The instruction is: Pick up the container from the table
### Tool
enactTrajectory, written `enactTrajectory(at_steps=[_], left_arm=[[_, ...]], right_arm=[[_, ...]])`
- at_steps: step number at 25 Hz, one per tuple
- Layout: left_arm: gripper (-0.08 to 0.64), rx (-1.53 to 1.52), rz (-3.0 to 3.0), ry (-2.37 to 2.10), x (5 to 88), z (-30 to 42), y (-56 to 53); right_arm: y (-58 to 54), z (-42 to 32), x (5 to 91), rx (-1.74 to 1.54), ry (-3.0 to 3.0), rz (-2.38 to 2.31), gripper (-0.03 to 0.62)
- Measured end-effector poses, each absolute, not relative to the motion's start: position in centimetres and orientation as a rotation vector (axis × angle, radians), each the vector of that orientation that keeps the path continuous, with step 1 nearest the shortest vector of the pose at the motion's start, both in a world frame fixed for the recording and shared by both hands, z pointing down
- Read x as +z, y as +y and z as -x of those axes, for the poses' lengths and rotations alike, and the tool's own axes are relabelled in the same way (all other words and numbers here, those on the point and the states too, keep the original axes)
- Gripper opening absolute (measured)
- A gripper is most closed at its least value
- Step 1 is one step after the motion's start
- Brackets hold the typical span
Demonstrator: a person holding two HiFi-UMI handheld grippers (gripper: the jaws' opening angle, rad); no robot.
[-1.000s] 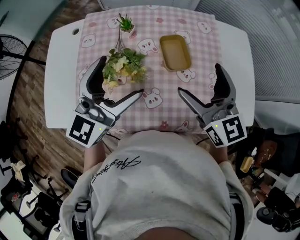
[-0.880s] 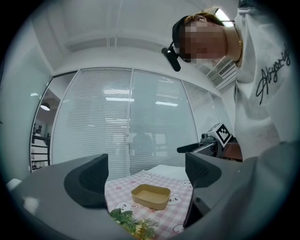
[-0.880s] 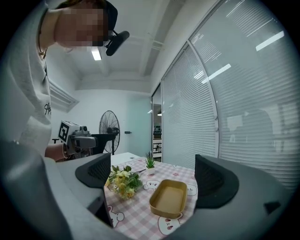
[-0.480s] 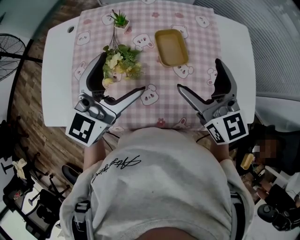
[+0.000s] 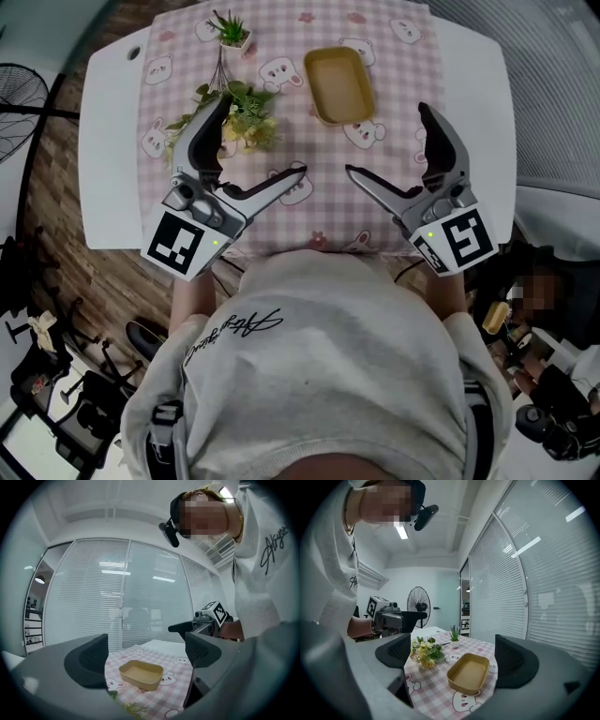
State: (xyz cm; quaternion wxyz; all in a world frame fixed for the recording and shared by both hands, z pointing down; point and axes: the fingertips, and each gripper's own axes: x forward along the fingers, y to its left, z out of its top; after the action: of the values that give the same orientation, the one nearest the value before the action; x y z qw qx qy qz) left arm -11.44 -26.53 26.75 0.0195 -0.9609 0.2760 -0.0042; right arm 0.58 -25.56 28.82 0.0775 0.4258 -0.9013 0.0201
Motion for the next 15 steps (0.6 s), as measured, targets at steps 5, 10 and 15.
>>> enactTrajectory(at_steps=[5, 10, 15], left_arm=[[0.494, -0.034, 3.004, 0.841, 27.7, 10.1, -27.0], [0.494, -0.062, 3.021, 0.846, 28.9, 9.0, -27.7], [0.494, -0.107, 3.018, 0.867, 30.2, 8.1, -28.5]], right_arm=[[-26.4, -1.1, 29.8, 0.078, -2.696, -1.234, 0.548], [-27.2, -1.6, 30.9, 0.093, -2.687, -1.200, 0.548], [-28.0, -1.7, 32.1, 0.104, -2.679, -1.156, 0.548]])
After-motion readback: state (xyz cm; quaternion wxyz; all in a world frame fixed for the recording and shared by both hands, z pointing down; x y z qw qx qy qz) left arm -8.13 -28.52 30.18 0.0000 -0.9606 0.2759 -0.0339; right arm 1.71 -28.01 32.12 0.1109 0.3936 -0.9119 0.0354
